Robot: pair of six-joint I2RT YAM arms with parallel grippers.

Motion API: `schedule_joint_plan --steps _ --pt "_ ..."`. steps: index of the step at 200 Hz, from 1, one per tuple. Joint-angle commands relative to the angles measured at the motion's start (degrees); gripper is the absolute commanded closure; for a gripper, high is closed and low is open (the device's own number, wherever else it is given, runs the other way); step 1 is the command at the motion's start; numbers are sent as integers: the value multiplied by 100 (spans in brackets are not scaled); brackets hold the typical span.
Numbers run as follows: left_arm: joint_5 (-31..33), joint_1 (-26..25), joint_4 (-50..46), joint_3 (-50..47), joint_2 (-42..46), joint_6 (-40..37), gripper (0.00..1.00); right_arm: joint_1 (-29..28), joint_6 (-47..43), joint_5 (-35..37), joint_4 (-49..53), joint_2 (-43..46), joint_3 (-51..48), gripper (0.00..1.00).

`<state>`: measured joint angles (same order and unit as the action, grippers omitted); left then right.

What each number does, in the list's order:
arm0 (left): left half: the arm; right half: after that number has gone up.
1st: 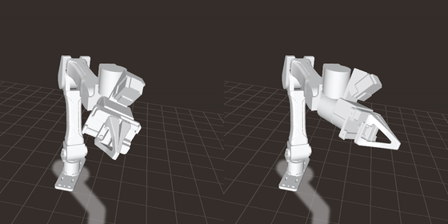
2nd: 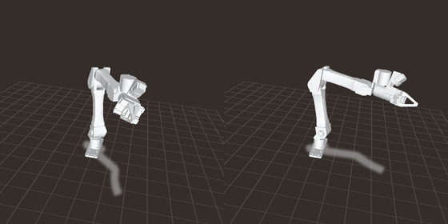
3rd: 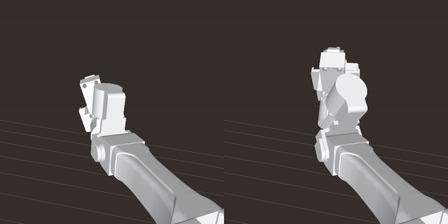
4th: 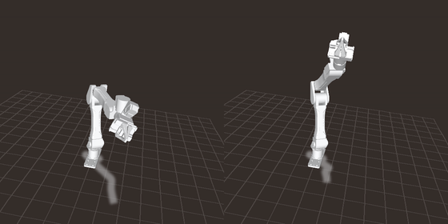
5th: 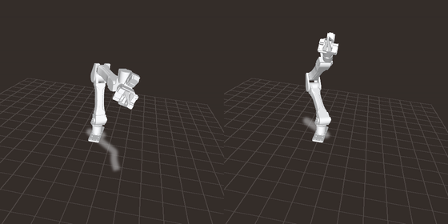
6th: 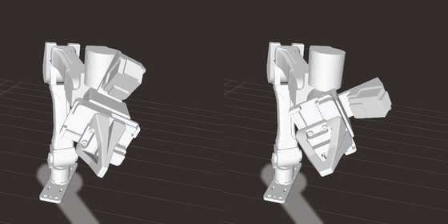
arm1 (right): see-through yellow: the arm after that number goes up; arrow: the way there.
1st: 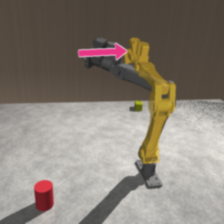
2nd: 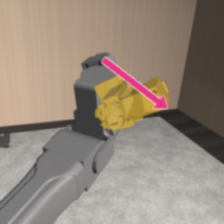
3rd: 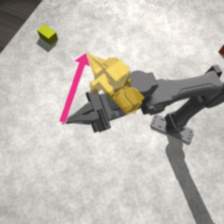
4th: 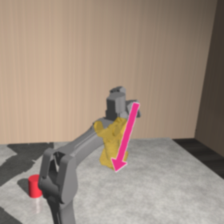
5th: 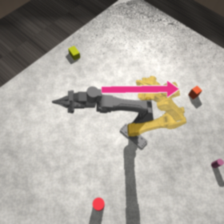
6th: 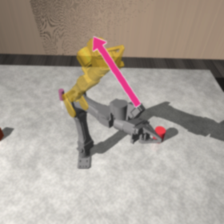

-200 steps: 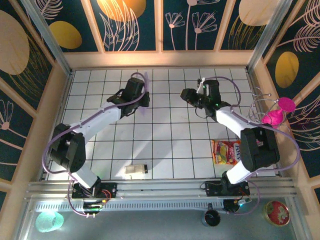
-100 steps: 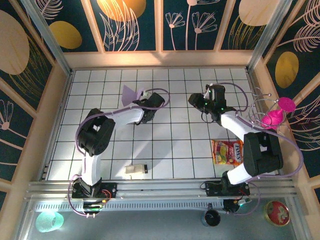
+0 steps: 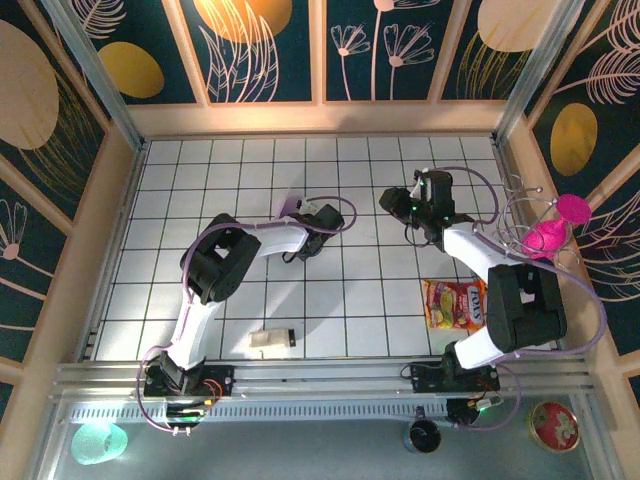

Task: Fold a paper plane with a square sheet of paper (pick it up from the middle)
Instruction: Turn over the paper at the center of the table.

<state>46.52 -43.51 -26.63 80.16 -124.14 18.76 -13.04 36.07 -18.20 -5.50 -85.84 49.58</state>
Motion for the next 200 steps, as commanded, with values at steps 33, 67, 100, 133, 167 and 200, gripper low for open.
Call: schedule_joint_plan --steps 33,67,100,133,167,200 --pt "-742 -61 -151 236 -68 423 75 63 48 -7 47 -11 -75 61" --pt "-1518 -56 -12 181 215 706 68 58 70 0 20 -23 -89 61" --pt "-2477 -57 324 51 587 1168 63 59 132 5 4 -59 -83 61" --pt "-3947 -57 1234 -457 1127 1784 60 61 159 44 -2 -95 -63 61" --pt "-4829 -58 2144 -1056 1761 2206 58 64 186 35 -28 -131 -36 60" --pt "-4644 73 2495 -1612 2377 2344 52 58 223 -74 -98 -159 -69 60"
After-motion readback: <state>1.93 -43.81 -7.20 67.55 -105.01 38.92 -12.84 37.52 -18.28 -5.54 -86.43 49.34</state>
